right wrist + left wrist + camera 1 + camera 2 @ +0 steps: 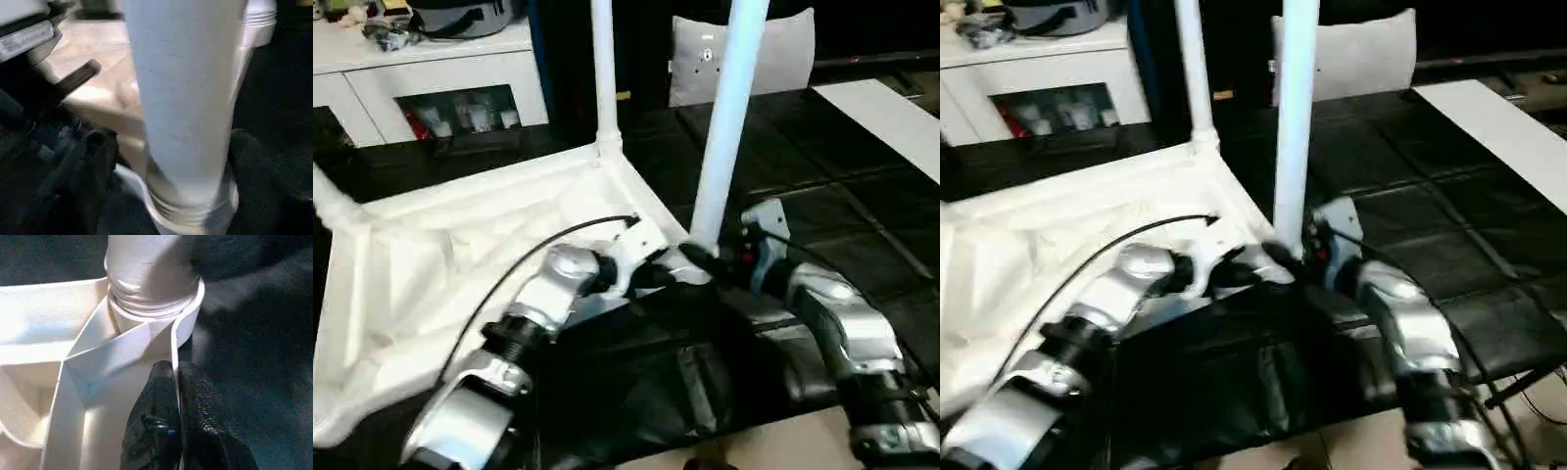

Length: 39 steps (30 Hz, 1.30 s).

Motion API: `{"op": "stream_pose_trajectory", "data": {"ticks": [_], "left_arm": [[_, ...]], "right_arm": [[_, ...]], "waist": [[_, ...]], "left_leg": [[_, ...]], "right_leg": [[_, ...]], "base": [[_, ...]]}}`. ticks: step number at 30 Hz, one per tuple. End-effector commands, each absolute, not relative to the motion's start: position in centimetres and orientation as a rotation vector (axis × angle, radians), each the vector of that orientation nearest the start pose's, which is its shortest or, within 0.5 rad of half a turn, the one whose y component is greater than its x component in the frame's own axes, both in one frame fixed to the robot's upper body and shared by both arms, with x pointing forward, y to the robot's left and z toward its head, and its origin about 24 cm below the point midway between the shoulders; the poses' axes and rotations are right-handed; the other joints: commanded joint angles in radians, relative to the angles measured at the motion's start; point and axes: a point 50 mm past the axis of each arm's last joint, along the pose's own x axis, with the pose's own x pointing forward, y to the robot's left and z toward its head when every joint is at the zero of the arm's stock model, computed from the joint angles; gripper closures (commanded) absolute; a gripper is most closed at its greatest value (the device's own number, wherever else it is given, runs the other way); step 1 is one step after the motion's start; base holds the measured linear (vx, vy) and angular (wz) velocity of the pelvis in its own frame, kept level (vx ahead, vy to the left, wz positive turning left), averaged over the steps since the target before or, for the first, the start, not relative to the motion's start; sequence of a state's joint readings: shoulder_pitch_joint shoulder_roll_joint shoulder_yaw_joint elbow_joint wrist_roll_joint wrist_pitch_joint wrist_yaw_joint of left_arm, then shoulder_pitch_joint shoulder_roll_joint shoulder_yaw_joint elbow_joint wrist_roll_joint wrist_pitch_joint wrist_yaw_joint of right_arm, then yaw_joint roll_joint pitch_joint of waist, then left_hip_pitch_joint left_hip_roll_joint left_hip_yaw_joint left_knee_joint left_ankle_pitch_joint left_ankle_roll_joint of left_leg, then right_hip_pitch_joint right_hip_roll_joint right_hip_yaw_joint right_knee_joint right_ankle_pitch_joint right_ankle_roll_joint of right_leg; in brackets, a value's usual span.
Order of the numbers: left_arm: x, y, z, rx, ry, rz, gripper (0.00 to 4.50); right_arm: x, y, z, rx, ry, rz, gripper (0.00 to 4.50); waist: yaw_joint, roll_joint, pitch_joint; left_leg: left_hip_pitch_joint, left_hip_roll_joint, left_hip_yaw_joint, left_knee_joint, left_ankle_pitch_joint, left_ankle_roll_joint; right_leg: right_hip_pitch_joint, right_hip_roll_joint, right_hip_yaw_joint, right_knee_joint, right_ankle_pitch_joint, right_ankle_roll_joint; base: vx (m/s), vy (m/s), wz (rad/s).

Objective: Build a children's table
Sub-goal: Rotate leg to tighten

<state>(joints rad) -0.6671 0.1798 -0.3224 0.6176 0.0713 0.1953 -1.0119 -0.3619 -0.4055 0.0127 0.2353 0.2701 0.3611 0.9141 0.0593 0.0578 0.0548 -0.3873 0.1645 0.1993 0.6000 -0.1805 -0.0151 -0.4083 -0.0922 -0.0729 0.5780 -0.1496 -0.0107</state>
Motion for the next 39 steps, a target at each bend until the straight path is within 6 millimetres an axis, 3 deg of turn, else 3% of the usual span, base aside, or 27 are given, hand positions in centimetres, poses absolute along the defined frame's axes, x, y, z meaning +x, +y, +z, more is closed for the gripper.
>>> {"op": "stream_pose_trajectory", "data": {"ticks": [1,4,11,12,15,17,21,22,25,31,35,39], "left_arm": [[32.1,6.6,6.7,0.426,0.333,-1.412,4.5],[31.6,7.3,6.8,0.455,0.339,-1.524,4.5],[30.8,8.5,6.8,0.562,0.378,-1.701,4.5],[30.8,8.5,6.9,0.571,0.378,-1.71,4.5],[30.7,8.6,7.0,0.588,0.379,-1.749,4.5],[30.5,8.5,7.1,0.589,0.373,-1.77,4.5],[30.4,8.3,7.1,0.587,0.365,-1.778,4.5],[30.4,8.2,7.1,0.586,0.364,-1.779,4.5],[30.4,8.2,7.1,0.588,0.355,-1.783,4.5],[30.6,8.3,7.1,0.589,0.352,-1.768,4.5],[30.7,8.4,7.0,0.583,0.354,-1.75,4.5],[31.2,8.0,7.1,0.517,0.353,-1.652,4.5]], "right_arm": [[29.5,-17.8,8.1,-0.013,0.259,1.009,0.32],[29.3,-18.6,8.4,-0.048,0.285,1.076,0.09],[28.1,-18.7,9.0,-0.041,0.334,1.294,0.09],[28.1,-18.7,9.0,-0.049,0.332,1.311,0.34],[27.9,-18.3,8.8,-0.041,0.339,1.346,0.42],[27.7,-17.8,8.8,-0.009,0.348,1.383,0.8],[27.3,-17.3,8.8,0.008,0.358,1.427,0.97],[27.3,-17.3,8.7,0.008,0.359,1.43,1.24],[27.4,-17.0,8.6,0.011,0.363,1.439,1.34],[27.4,-16.9,8.6,0.023,0.382,1.453,2.03],[27.3,-16.8,8.6,0.03,0.386,1.454,2.25],[27.4,-16.2,8.4,0.064,0.381,1.385,2.39]], "waist": [[0.003,-0.011,-0.073],[0.011,-0.011,-0.073],[0.038,-0.009,-0.073],[0.04,-0.01,-0.073],[0.047,-0.012,-0.075],[0.047,-0.013,-0.074],[0.048,-0.013,-0.074],[0.048,-0.014,-0.075],[0.047,-0.014,-0.074],[0.048,-0.015,-0.074],[0.047,-0.019,-0.075],[0.047,-0.016,-0.073]], "left_leg": [[0.024,0.065,-0.03,-0.069,-0.235,0.084],[0.025,0.068,-0.03,-0.072,-0.254,0.068],[0.032,0.074,-0.029,-0.074,-0.269,0.052],[0.032,0.074,-0.029,-0.074,-0.267,0.052],[0.03,0.073,-0.029,-0.074,-0.256,0.045],[0.029,0.073,-0.03,-0.074,-0.25,0.044],[0.029,0.073,-0.029,-0.073,-0.242,0.047],[0.028,0.073,-0.029,-0.073,-0.24,0.047],[0.028,0.073,-0.03,-0.074,-0.25,0.04],[0.028,0.073,-0.031,-0.074,-0.241,0.041],[0.028,0.072,-0.029,-0.073,-0.238,0.041],[0.028,0.072,-0.029,-0.074,-0.234,0.039]], "right_leg": [[0.053,-0.062,0.039,-0.07,-0.281,-0.22],[0.05,-0.062,0.039,-0.067,-0.296,-0.22],[0.046,-0.066,0.043,-0.064,-0.286,-0.229],[0.046,-0.066,0.043,-0.063,-0.283,-0.23],[0.047,-0.07,0.044,-0.06,-0.285,-0.231],[0.048,-0.07,0.044,-0.061,-0.289,-0.229],[0.048,-0.07,0.044,-0.062,-0.298,-0.224],[0.048,-0.07,0.044,-0.061,-0.299,-0.223],[0.047,-0.07,0.043,-0.063,-0.319,-0.217],[0.047,-0.07,0.044,-0.063,-0.319,-0.213],[0.047,-0.07,0.044,-0.063,-0.317,-0.212],[0.046,-0.068,0.044,-0.063,-0.322,-0.209]], "base": [[0.0,0.0,0.0],[0.0,0.0,0.0],[0.0,0.0,0.0],[0.0,0.0,0.0],[0.0,0.0,0.0],[0.0,0.0,0.0],[0.0,0.0,0.0],[0.0,0.0,0.0],[0.0,0.0,0.0],[0.0,0.0,0.0],[0.0,0.0,0.0],[0.0,0.0,0.0]]}}
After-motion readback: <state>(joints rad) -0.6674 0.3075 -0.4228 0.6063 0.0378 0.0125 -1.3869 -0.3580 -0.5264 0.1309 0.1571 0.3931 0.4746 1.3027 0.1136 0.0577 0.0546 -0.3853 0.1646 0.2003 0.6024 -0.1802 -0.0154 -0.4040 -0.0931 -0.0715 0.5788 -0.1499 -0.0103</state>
